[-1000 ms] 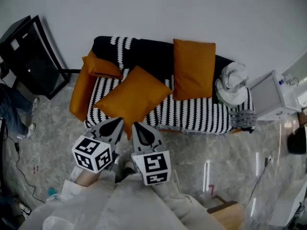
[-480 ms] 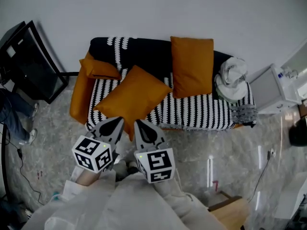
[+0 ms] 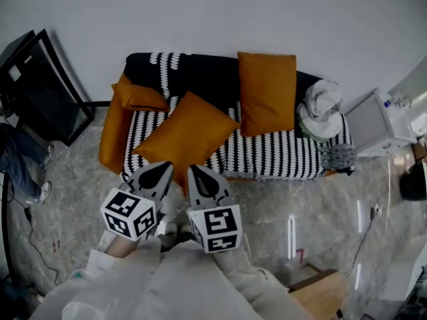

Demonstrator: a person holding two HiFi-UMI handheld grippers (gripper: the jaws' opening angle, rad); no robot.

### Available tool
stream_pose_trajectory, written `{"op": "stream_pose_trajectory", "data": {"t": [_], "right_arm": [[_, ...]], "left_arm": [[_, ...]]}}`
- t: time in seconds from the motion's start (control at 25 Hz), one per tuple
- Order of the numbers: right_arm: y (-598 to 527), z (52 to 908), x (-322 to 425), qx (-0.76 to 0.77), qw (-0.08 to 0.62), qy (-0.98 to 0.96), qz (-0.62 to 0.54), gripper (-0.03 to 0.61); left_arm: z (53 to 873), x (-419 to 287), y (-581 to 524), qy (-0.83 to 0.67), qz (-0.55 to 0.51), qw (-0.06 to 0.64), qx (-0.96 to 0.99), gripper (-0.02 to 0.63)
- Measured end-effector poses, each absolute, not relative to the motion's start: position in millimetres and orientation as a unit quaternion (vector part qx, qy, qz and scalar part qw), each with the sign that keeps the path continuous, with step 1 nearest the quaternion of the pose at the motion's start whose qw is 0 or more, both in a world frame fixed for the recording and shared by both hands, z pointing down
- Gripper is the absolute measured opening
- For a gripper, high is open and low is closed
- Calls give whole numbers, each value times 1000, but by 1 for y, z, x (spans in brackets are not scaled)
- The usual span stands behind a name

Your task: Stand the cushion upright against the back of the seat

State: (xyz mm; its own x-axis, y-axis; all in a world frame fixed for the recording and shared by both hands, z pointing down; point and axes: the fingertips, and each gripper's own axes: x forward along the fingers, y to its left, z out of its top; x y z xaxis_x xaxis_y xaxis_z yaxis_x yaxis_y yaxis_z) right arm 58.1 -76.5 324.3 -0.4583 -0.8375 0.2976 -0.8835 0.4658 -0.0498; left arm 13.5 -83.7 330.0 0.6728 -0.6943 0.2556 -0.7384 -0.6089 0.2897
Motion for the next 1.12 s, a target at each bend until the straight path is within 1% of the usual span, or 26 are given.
{"op": "stream_pose_trajectory", "data": {"t": [0.48,0.88,1.12], "right_arm": [[-80,342,58,527,123,-832,124,14],[-102,388,47,517,147,-826,169,14],[-117,425,45,520,147,-818,197,14]], "left_arm": [[352,-6,-84,-404,69,211,887,8],[396,-14,-107,-398,83,240,882,8],[430,-21,-122,-410,84,265,869,8]]}}
